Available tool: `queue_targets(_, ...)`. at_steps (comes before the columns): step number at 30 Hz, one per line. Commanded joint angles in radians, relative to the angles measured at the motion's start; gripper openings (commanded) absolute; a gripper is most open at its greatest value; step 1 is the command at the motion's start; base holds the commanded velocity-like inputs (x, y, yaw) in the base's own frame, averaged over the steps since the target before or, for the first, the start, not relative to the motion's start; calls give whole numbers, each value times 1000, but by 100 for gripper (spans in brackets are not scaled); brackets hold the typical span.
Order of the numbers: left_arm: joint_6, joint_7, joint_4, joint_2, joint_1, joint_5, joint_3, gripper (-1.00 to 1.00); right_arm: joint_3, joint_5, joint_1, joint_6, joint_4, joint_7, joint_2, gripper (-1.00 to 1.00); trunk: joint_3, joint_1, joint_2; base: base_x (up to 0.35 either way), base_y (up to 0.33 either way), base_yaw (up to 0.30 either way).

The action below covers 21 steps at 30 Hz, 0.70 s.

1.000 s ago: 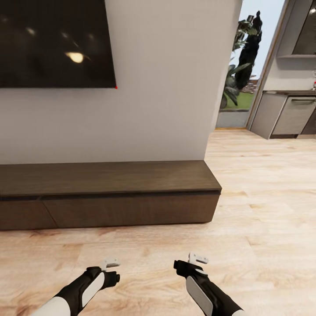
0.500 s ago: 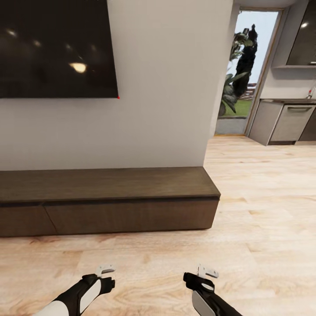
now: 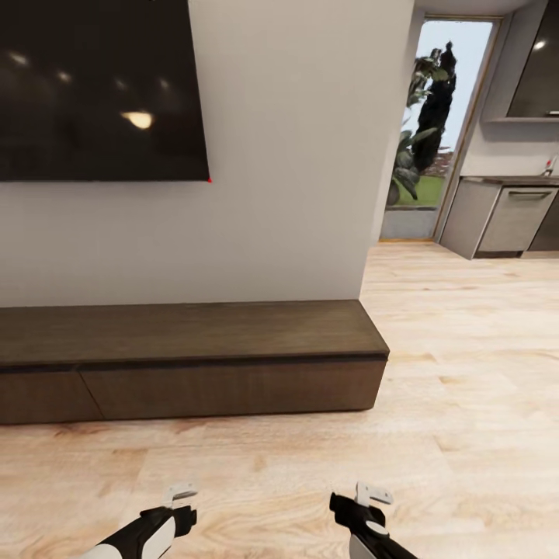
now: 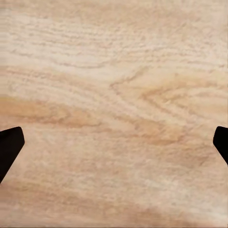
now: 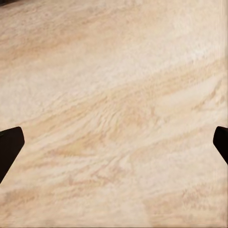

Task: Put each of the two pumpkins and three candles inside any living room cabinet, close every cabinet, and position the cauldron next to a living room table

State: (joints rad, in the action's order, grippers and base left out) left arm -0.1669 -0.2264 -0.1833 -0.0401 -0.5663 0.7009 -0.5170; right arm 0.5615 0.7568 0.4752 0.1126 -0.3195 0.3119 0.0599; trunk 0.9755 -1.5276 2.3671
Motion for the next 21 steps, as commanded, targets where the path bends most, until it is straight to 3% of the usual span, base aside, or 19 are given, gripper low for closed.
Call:
queue_targets(1, 18, -7, 3, 7, 0, 9, -8, 100, 9, 10, 1, 6, 4, 4, 1, 100, -1, 4, -7, 0, 0, 0)
queue_targets(6, 44, -7, 9, 22, 2, 11, -8, 100, 9, 10, 1, 6, 9, 4, 1, 100, -8, 23, -42, 0, 0, 0)
queue_targets(21, 50, -7, 38, 23, 20, 10, -7, 100, 9, 10, 1, 7, 12, -63, 0, 100, -30, 81, -147, 0, 0, 0)
